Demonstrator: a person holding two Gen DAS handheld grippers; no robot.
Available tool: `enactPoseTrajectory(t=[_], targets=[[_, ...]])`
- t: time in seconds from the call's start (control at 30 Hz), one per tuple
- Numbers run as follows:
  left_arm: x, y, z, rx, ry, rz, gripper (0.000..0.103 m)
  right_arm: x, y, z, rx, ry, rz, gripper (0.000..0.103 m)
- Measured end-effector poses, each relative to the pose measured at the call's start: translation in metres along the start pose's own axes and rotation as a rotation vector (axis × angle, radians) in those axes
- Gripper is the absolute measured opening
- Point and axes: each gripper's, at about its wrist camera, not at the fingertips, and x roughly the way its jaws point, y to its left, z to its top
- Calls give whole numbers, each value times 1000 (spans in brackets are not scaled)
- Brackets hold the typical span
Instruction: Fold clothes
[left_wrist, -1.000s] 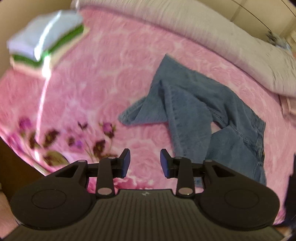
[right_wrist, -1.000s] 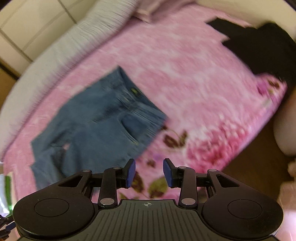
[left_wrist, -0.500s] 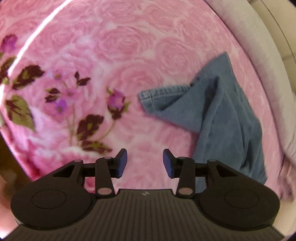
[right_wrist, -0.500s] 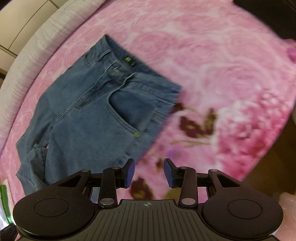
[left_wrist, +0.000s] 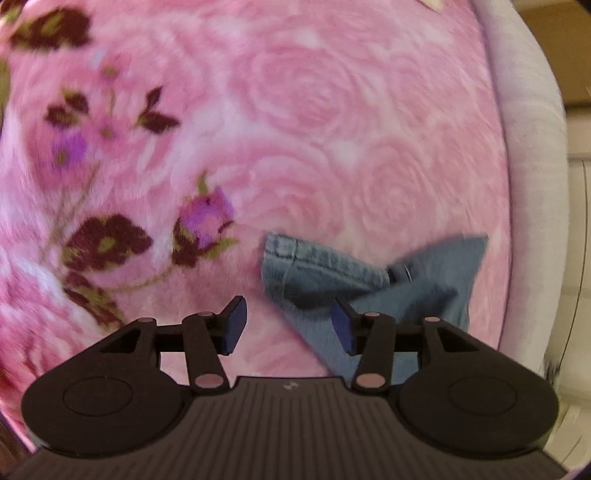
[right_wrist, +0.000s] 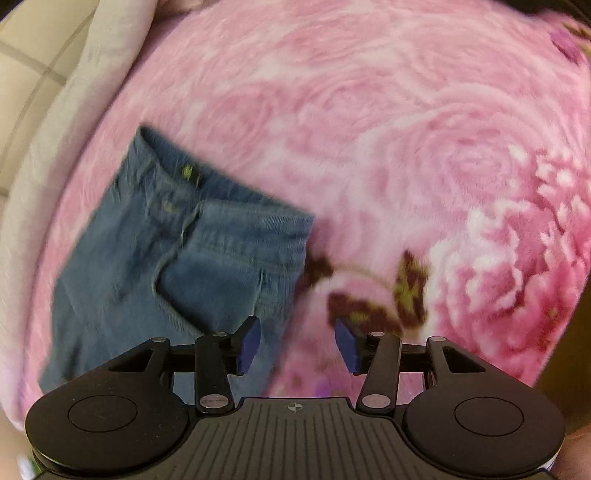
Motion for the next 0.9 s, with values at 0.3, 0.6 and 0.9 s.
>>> enactPoseTrajectory(t=[0.3,0.6,0.9], targets=[[21,-12,-9,59,-37,14,15,27,-6,10,-14,-60,106,50],[-20,-72,-9,716,-175,18,0,-12,50,46,-308,-165,184,8],[-108,-102,17,974,-410,-40,0,-91,92,95,-446,-402,146,7]])
